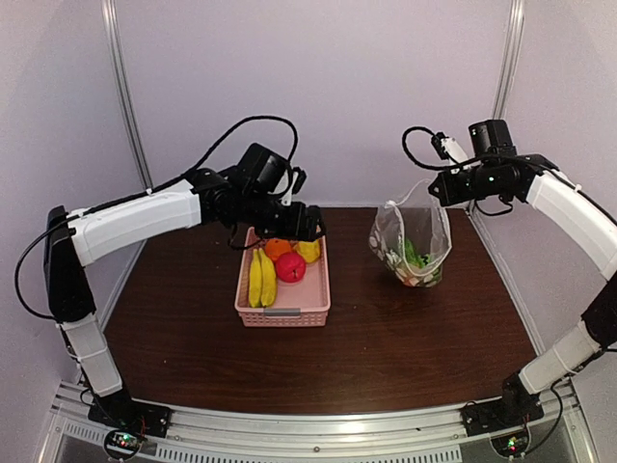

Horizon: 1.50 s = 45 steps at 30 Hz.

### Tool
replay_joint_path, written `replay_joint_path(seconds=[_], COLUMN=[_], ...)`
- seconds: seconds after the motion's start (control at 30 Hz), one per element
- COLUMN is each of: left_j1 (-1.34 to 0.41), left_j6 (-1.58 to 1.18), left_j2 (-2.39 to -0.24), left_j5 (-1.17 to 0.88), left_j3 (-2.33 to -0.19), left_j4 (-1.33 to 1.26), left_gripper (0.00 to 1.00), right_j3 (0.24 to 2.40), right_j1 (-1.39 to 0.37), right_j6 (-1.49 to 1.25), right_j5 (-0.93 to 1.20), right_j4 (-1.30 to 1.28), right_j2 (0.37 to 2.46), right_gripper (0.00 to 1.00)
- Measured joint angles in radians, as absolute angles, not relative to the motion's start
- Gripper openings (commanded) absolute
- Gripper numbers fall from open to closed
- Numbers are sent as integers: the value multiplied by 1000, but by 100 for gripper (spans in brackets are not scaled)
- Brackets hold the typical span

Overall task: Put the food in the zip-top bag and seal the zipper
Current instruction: Pick up the fake fruit from the bin.

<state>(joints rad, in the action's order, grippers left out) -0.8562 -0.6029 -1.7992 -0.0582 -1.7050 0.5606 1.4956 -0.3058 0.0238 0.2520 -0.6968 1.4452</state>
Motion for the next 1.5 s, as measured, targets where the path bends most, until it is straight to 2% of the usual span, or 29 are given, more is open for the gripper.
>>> replay_joint_path(seconds=[0.13,0.33,0.53,0.83,1.03,1.37,1.5], left_j1=[-830,-805,-771,-726,-723,-714,-713], left_j6=[-591,-584,-549,-549,-557,-565,-570], left_j2=[-1828,-1904,-1982,-2105,-2149,-2192,-2186], left_j5=[97,176,165,99,89,71,52], left_j3=[-1597,-1577,-1605,-1648,-1683,-1731,-1730], left_j4=[684,745,697,597,554,539,545], left_gripper=[87,89,93,85,84,58,55], right_j3=[1488,1425,1422,1399,1381,1381,1381], right_j1=[-313,-369,-371,-371,-371,-371,-371], right_j6=[36,43,42,41,38,31,31], right_j5=[200,218,236,266,276,289,289], right_j4=[-659,-640,-634,-624,-616,-616,-616], right_j2=[1442,1453,1464,1464,1464,1464,1464], right_gripper=[0,0,0,0,0,0,0])
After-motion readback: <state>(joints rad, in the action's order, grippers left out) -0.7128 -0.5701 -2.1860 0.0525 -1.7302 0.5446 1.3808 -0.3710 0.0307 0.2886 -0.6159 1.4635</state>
